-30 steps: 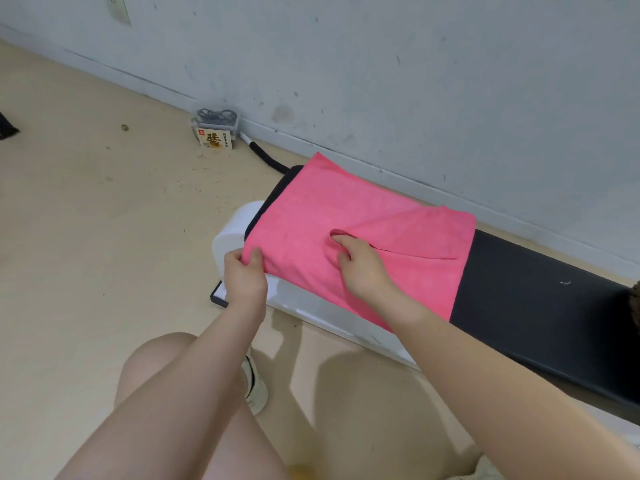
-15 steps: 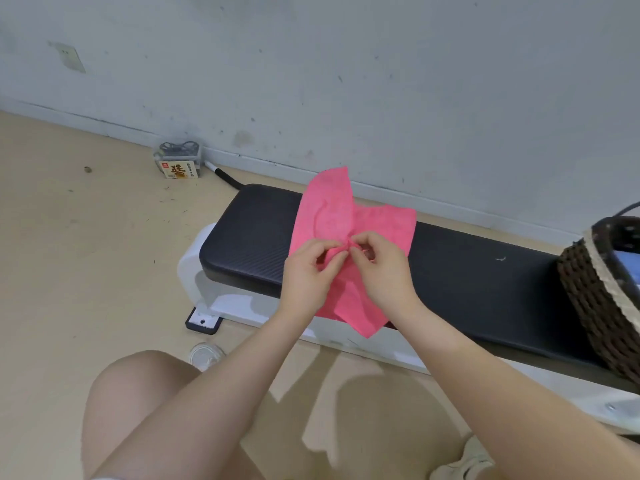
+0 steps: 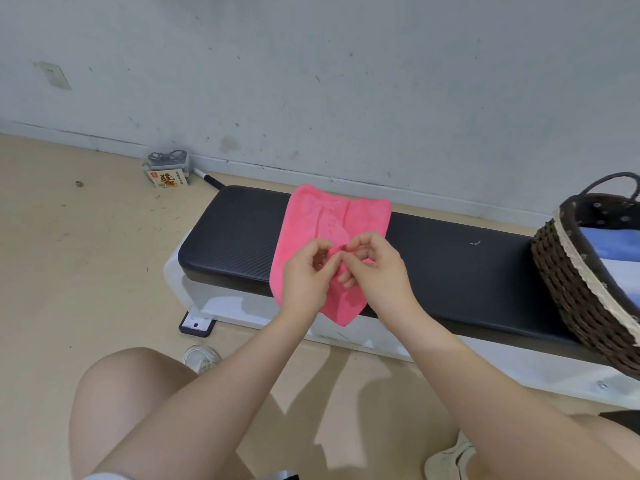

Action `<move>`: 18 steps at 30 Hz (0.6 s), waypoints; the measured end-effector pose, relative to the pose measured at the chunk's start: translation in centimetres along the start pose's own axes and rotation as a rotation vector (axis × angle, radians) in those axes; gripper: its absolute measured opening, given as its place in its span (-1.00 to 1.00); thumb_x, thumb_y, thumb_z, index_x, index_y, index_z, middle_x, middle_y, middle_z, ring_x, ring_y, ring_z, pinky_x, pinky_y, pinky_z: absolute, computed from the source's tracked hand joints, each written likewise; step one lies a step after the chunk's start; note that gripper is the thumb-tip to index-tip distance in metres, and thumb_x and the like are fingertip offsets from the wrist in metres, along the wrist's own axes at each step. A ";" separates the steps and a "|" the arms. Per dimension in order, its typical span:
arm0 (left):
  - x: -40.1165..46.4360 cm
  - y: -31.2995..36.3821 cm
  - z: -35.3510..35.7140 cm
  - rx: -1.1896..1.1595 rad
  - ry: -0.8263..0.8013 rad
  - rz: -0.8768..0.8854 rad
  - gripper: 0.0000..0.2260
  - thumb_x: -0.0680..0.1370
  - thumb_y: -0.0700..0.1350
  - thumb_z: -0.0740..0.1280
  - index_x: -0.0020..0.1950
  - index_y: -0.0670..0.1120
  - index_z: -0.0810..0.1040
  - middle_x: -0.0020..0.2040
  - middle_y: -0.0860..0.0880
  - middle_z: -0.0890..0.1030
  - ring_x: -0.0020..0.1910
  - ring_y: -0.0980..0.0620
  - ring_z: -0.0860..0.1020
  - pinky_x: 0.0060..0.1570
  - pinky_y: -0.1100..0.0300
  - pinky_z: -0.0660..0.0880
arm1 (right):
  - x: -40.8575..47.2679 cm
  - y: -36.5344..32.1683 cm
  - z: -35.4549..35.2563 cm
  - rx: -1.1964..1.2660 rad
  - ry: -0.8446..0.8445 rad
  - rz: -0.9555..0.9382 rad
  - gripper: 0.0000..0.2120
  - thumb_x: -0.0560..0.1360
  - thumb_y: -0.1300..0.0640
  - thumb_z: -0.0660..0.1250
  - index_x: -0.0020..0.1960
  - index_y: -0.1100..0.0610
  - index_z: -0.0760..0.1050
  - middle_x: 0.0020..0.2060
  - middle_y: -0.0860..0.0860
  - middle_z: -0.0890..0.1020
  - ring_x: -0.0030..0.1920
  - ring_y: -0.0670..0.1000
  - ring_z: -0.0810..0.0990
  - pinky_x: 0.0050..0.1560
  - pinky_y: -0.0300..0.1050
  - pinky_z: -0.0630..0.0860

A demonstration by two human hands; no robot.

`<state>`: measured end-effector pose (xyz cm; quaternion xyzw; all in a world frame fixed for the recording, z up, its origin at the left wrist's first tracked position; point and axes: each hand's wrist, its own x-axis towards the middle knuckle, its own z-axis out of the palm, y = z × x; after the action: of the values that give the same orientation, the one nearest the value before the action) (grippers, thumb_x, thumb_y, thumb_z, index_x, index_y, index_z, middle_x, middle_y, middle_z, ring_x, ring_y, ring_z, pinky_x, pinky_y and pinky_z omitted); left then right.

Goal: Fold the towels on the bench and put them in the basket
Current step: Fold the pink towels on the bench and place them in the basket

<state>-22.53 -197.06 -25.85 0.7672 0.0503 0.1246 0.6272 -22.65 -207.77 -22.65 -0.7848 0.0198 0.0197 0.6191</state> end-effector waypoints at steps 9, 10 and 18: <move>-0.4 0.5 0.0 -0.201 -0.074 -0.084 -0.89 0.53 -0.26 0.30 -0.01 -0.16 0.61 -0.32 0.06 0.59 -0.45 0.31 0.48 -0.34 0.45 0.41 | 0.3 0.3 -1.5 -0.004 -0.111 -0.067 -0.66 0.46 0.45 0.19 -0.15 0.04 0.54 -0.20 0.06 0.62 -0.28 -0.14 0.64 -0.20 -0.34 0.54; -0.5 0.6 0.0 -0.200 -0.088 -0.091 -0.88 0.54 -0.26 0.30 0.00 -0.18 0.62 -0.33 0.08 0.59 -0.45 0.30 0.48 -0.33 0.44 0.41 | 0.5 0.3 -1.6 -0.012 -0.107 -0.081 -0.70 0.47 0.42 0.24 -0.16 0.04 0.54 -0.23 0.05 0.62 -0.30 -0.14 0.64 -0.20 -0.34 0.55; -0.4 1.1 -0.3 -0.134 -0.156 -0.063 -0.81 0.56 -0.20 0.27 -0.19 -0.09 0.63 -0.50 0.15 0.49 -0.46 0.23 0.39 -0.33 0.38 0.37 | 1.6 0.0 -2.2 -0.207 -0.073 -0.186 -0.82 0.46 0.26 0.36 -0.19 -0.01 0.50 -0.31 -0.09 0.60 -0.42 -0.16 0.59 -0.23 -0.32 0.50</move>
<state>-23.02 -197.10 -24.82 0.7289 0.0168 0.0479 0.6828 -21.06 -209.90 -22.23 -0.8417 -0.0777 -0.0072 0.5342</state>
